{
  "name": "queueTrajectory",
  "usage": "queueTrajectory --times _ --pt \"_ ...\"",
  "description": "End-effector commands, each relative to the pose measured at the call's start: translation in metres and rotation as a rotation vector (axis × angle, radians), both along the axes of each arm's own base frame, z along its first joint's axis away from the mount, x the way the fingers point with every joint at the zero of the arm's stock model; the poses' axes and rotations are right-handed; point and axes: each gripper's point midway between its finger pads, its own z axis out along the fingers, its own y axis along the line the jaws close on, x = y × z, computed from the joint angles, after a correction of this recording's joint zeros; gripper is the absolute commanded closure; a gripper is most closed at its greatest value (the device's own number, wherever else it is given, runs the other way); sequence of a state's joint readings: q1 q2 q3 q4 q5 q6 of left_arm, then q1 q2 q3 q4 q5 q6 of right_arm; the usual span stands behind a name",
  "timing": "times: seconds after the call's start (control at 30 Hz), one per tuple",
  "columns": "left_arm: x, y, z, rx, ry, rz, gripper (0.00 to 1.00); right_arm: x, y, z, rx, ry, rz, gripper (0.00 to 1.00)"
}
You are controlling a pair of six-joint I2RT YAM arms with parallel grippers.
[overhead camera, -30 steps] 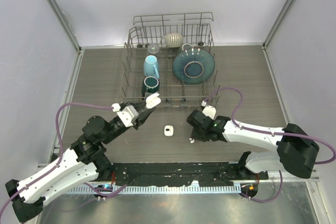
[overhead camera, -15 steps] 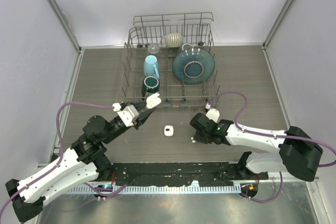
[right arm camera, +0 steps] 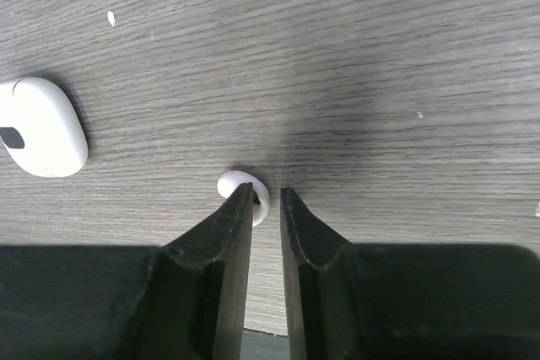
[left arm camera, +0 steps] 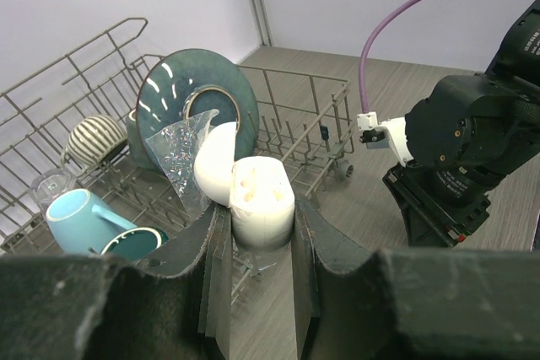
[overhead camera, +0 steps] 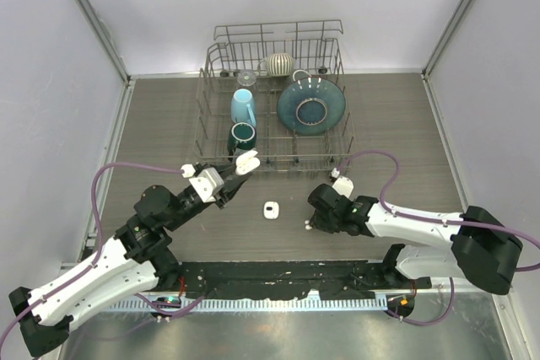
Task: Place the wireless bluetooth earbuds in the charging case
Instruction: Adjust the earbud at the center of the board.
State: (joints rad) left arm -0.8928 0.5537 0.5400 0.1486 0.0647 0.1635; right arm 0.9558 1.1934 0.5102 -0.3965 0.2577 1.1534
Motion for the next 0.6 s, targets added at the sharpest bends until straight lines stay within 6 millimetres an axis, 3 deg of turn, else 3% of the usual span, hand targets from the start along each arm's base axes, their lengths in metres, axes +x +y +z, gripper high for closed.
queueTrajectory --times 0.0,0.37,0.57 --pt "-0.004 -0.001 0.019 -0.056 -0.029 -0.016 1.00 0.004 0.016 0.001 0.059 -0.011 0.024 0.75" --pt "-0.004 0.000 0.021 -0.063 -0.027 -0.014 1.00 0.010 0.043 0.011 0.133 -0.022 0.085 0.76" --pt "-0.004 0.002 0.022 -0.064 -0.029 -0.009 1.00 0.018 0.069 0.044 0.229 -0.097 0.179 0.73"
